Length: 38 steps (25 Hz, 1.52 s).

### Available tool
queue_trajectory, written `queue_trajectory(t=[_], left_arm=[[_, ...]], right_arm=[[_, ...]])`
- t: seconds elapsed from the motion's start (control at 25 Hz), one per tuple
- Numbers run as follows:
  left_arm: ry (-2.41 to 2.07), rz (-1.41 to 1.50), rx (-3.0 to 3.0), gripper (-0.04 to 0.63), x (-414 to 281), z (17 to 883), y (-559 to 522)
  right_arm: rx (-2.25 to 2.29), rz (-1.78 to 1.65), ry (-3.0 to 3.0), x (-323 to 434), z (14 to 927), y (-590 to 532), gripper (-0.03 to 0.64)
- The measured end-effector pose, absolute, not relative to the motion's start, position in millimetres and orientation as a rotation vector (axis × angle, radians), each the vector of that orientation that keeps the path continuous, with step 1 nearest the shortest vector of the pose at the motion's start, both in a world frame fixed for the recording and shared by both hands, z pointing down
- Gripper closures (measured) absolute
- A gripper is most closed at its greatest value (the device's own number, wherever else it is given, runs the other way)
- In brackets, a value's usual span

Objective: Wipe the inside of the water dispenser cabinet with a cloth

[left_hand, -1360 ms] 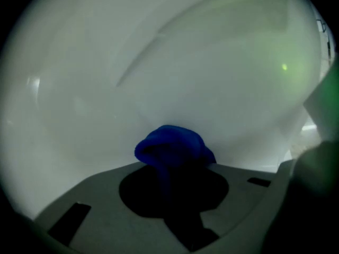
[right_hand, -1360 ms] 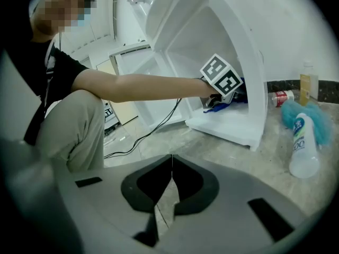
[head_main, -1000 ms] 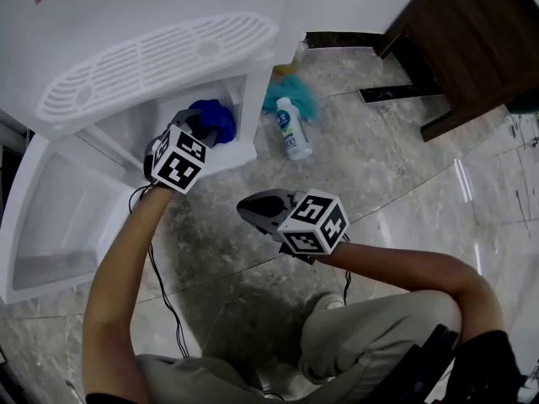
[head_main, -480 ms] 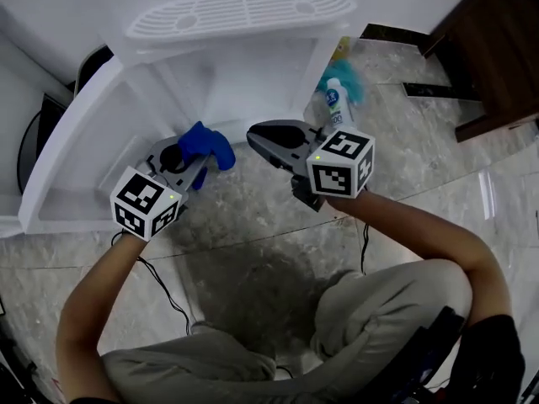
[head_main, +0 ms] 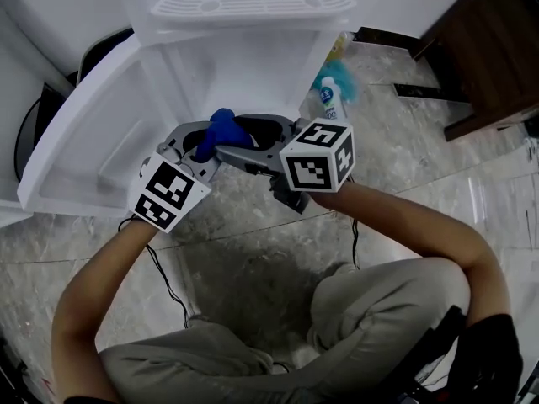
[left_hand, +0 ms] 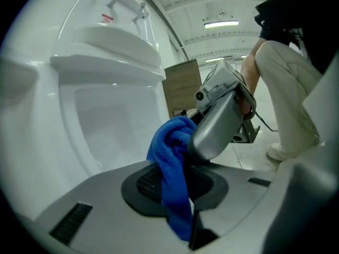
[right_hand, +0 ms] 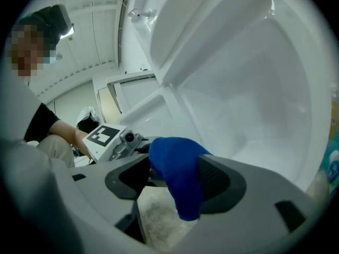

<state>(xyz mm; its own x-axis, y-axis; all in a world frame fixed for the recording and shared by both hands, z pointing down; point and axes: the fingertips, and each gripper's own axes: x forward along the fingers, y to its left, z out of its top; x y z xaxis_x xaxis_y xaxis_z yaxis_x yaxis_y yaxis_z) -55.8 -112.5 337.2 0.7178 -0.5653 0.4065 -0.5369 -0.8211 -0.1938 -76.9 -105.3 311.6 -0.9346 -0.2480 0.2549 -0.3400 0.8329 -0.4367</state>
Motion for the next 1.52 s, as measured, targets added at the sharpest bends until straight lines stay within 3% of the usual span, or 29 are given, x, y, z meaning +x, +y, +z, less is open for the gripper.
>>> queue_trajectory(t=[0.12,0.24,0.4,0.84,1.0,1.28,1.52], left_arm=[[0.89,-0.709,-2.859,0.526,-49,338,-105],[0.862,-0.72,-2.856,0.525,-44,341,-103],[0.855,-0.681,-2.898,0.525,-45,343,-102],[1.02,-0.59,-2.977,0.517,-103,348,-118],[1.024,-0.593,-2.998,0.589,-106,354,-117],[1.049,-0.588,-3.002,0.589,-110,358,-119],[1.098,-0.609,-3.056,0.589,-127,375,-112]], right_arm=[[0.468,0.724,-2.796,-71,317,-105,0.366],[0.488,0.814,-2.769,-65,320,-109,0.467],[0.472,0.786,-2.78,-64,322,-111,0.505],[0.617,0.805,-2.757,-35,339,-156,0.523],[0.643,0.658,-2.74,-34,342,-166,0.523],[0.651,0.462,-2.711,-56,361,-196,0.523],[0.619,0.078,-2.597,-99,394,-248,0.523]])
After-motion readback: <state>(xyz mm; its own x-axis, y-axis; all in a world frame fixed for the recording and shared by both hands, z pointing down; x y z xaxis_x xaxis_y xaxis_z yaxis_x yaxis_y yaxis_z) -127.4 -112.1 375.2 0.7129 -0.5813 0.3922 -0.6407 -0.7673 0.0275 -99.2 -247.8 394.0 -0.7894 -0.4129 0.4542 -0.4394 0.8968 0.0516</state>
